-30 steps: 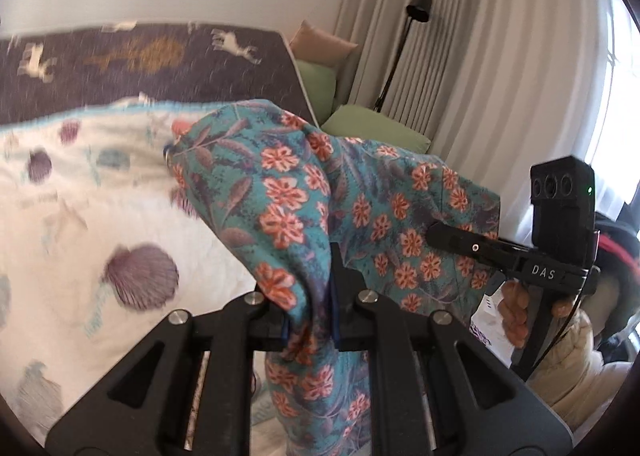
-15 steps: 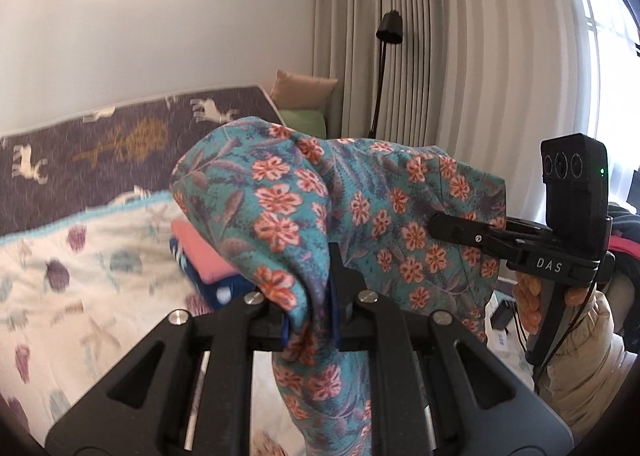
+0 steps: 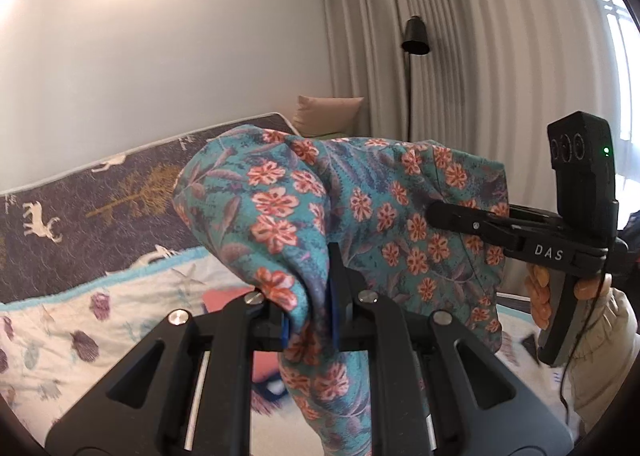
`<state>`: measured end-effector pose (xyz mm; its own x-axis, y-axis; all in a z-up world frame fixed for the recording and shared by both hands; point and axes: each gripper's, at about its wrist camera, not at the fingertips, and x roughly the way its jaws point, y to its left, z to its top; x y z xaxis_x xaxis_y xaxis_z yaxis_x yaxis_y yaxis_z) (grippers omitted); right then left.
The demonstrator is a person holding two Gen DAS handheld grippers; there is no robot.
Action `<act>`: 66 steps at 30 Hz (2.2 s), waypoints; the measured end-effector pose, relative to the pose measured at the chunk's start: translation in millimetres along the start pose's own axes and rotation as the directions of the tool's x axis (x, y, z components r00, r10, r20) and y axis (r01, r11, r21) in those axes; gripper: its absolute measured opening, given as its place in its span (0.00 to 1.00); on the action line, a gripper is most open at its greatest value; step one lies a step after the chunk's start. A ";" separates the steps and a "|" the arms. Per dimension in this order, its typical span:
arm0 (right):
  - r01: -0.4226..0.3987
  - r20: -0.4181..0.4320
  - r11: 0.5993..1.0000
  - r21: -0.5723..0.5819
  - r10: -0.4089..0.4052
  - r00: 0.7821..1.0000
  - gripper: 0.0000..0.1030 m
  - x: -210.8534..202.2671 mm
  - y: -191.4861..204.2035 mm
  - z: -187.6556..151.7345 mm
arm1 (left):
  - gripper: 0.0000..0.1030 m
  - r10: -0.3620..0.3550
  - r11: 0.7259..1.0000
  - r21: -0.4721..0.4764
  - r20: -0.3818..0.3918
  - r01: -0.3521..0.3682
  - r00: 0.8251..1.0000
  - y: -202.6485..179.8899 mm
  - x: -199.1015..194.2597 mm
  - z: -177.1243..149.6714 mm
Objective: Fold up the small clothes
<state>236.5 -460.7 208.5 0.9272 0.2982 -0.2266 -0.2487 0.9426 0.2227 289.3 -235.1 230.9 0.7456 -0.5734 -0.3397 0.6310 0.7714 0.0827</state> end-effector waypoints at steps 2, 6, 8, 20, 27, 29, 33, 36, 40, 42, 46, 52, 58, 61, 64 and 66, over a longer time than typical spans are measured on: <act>0.012 0.011 1.000 -0.001 -0.012 1.000 0.19 20.7 -8.1 2.6 | 0.16 0.018 1.000 0.009 0.003 -0.018 1.000 5.9 18.2 4.2; 0.030 0.007 0.999 0.017 -0.030 1.000 0.19 64.9 -28.0 2.5 | 0.16 0.067 0.997 0.051 -0.009 -0.066 0.998 17.7 59.1 2.2; 0.041 0.003 0.999 0.017 -0.041 0.999 0.19 86.8 -34.6 2.7 | 0.16 0.091 0.994 0.067 -0.010 -0.090 0.996 26.3 80.2 -0.8; 0.274 -0.339 0.959 -0.073 -0.283 0.897 0.29 312.8 -85.0 -96.7 | 0.36 0.370 0.921 0.026 -0.362 -0.388 0.856 132.3 286.8 -135.0; 0.349 -0.350 0.937 -0.016 -0.332 0.876 0.52 315.8 -113.2 -131.7 | 0.38 0.290 0.922 -0.154 -0.338 -0.356 0.896 150.6 276.8 -180.5; 0.368 -0.342 0.930 -0.011 -0.349 0.872 0.56 306.1 -119.6 -125.4 | 0.38 0.303 0.925 -0.121 -0.334 -0.360 0.892 150.0 272.3 -176.0; 0.424 -0.317 0.905 -0.039 -0.414 0.853 0.56 278.9 -118.6 -111.9 | 0.41 0.299 0.937 -0.086 -0.313 -0.340 0.902 144.0 246.9 -167.0; 0.419 -0.306 0.906 -0.059 -0.416 0.856 0.56 253.3 -108.1 -106.7 | 0.58 0.276 0.940 -0.110 -0.313 -0.323 0.909 137.0 218.5 -160.9; 0.371 -0.323 0.928 -0.039 -0.363 0.874 0.56 204.5 -81.2 -113.4 | 0.65 0.219 0.954 -0.140 -0.283 -0.266 0.934 110.7 169.8 -152.6; 0.345 -0.319 0.938 -0.028 -0.336 0.886 0.56 178.6 -64.1 -115.6 | 0.69 0.211 0.957 -0.138 -0.271 -0.254 0.939 92.4 143.3 -149.6; 0.304 -0.295 0.952 -0.031 -0.299 0.907 0.56 120.7 -22.2 -117.6 | 0.78 0.195 0.967 -0.116 -0.242 -0.228 0.950 55.9 82.4 -144.8; 0.378 -0.209 0.914 -0.144 -0.402 0.891 0.57 30.0 48.2 -130.4 | 0.88 0.220 0.959 -0.134 -0.205 -0.250 0.954 14.6 -12.6 -153.5; 0.367 -0.180 0.930 0.026 -0.357 0.917 0.65 -68.8 91.8 -153.1 | 0.89 0.240 0.943 -0.182 -0.210 -0.279 0.948 -20.4 -98.7 -175.9; 0.406 -0.161 0.914 -0.004 -0.401 0.902 0.67 -101.2 117.5 -167.1 | 0.93 0.243 0.935 -0.211 -0.200 -0.284 0.949 -34.7 -135.2 -191.4; 0.419 -0.153 0.908 0.000 -0.414 0.898 0.69 -131.8 140.9 -181.4 | 0.94 0.246 0.931 -0.229 -0.184 -0.285 0.952 -47.1 -166.8 -206.1; 0.408 -0.162 0.913 0.024 -0.399 0.902 0.72 -144.5 149.8 -188.6 | 0.94 0.247 0.930 -0.229 -0.187 -0.287 0.951 -54.3 -181.5 -213.8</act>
<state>12.5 -334.3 95.8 0.8907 -0.0827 -0.4471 0.1579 0.9784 0.1336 73.8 -113.9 87.8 0.8243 -0.3031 -0.4781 0.3244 0.9451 -0.0398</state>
